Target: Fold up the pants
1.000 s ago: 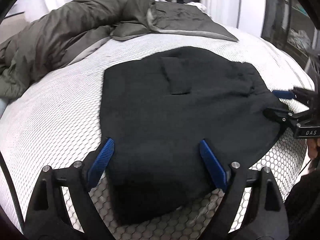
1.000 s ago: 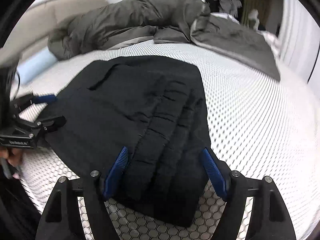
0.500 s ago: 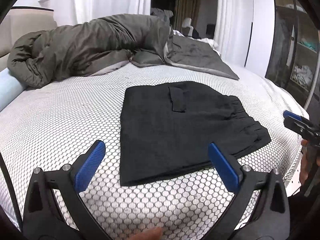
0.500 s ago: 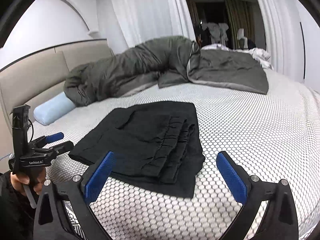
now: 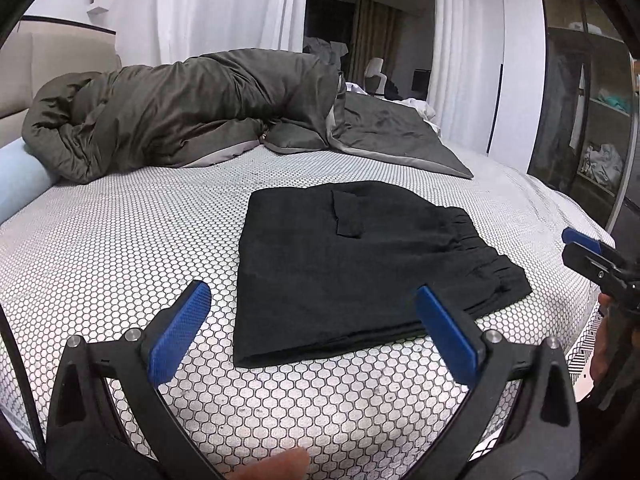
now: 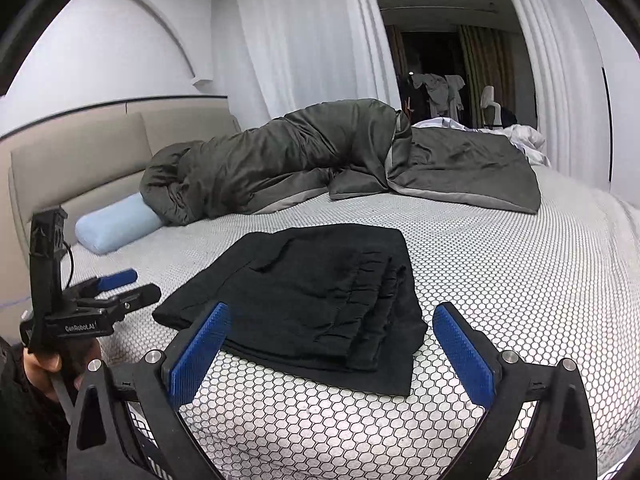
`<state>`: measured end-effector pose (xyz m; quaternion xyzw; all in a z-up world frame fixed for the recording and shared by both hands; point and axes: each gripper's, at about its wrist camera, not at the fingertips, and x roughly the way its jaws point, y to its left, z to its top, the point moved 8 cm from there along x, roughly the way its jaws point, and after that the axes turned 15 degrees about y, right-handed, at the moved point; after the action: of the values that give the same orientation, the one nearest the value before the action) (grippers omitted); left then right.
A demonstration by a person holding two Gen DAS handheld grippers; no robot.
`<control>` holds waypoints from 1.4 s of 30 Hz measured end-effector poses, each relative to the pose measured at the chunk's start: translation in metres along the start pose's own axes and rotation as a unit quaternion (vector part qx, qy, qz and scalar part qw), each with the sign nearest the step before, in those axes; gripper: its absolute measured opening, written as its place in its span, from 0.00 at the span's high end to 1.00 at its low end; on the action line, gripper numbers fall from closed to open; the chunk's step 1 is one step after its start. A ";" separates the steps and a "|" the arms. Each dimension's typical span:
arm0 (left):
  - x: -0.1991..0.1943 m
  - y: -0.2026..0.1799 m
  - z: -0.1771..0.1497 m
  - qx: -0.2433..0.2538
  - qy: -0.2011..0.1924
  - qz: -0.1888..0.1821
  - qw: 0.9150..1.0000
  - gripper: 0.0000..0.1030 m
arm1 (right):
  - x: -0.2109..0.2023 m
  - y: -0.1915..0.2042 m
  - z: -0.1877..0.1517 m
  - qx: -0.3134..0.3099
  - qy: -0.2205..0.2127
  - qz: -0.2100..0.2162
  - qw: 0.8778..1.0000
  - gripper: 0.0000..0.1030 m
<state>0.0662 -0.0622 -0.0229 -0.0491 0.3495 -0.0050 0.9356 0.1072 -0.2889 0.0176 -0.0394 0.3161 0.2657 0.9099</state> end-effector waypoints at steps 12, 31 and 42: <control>0.007 0.010 -0.001 -0.012 0.010 0.006 1.000 0.01 | 0.000 0.015 0.000 -0.026 -0.005 -0.004 1.000 0.00; 0.012 0.013 -0.002 -0.004 0.012 0.015 1.000 0.01 | -0.002 0.020 -0.001 -0.028 -0.007 -0.004 1.000 0.00; 0.009 0.016 -0.001 -0.002 0.007 0.014 1.000 0.01 | 0.000 0.020 -0.002 -0.031 -0.002 -0.007 0.999 0.00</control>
<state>0.0714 -0.0471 -0.0311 -0.0464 0.3565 0.0082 0.9331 0.0957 -0.2728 0.0180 -0.0692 0.3055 0.2689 0.9108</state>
